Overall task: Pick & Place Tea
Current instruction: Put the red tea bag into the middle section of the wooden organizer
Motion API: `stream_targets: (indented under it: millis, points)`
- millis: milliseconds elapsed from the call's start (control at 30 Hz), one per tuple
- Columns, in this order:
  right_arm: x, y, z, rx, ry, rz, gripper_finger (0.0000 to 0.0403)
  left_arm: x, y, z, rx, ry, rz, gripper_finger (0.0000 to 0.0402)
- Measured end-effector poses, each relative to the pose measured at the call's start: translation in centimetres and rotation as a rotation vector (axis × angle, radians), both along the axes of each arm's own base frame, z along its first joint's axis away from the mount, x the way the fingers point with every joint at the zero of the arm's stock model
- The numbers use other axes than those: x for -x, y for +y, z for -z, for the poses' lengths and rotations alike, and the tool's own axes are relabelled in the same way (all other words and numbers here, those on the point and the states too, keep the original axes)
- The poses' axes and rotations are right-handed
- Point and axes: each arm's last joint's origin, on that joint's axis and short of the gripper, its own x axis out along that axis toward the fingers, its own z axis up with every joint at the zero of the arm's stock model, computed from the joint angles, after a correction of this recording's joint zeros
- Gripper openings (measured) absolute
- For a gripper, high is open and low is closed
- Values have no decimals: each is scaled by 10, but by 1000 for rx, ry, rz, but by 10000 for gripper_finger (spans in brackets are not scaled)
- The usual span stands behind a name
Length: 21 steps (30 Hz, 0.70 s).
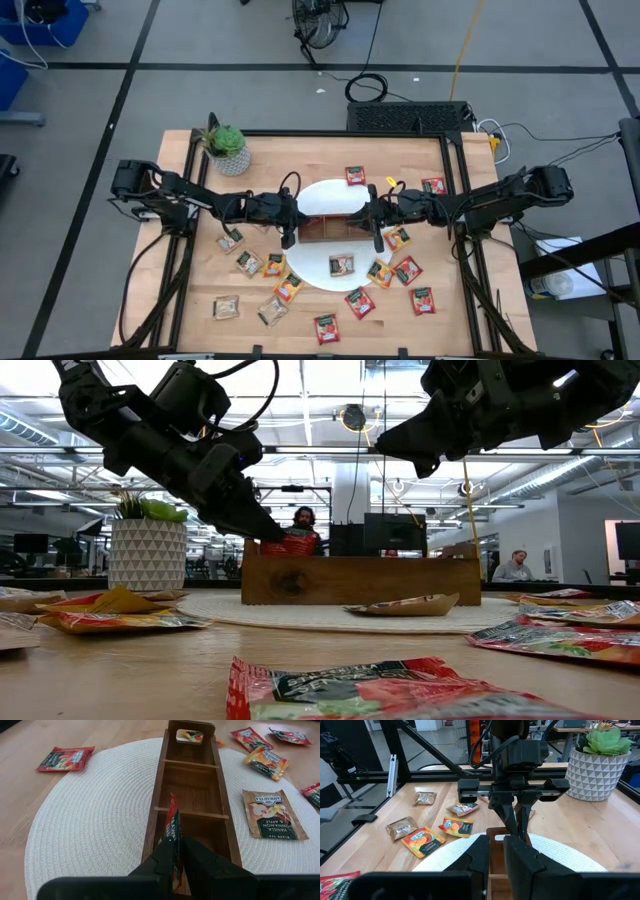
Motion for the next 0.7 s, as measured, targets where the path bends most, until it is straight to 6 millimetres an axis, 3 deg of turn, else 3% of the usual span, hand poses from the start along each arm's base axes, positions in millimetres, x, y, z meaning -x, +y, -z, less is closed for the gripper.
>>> stream_targets:
  millis: [167, 367, 700]
  points:
    - [0, 0, 0, 0, 0, 0, 45, 0, 0, 0, -6, 0, 4, 43]
    - [0, 0, 0, 0, 0, 0, 45, -2, -1, -5, -36, -48, 23, 5]
    - [0, 0, 0, 0, 0, 0, 45, -2, -3, -34, -74, -136, 48, 2]
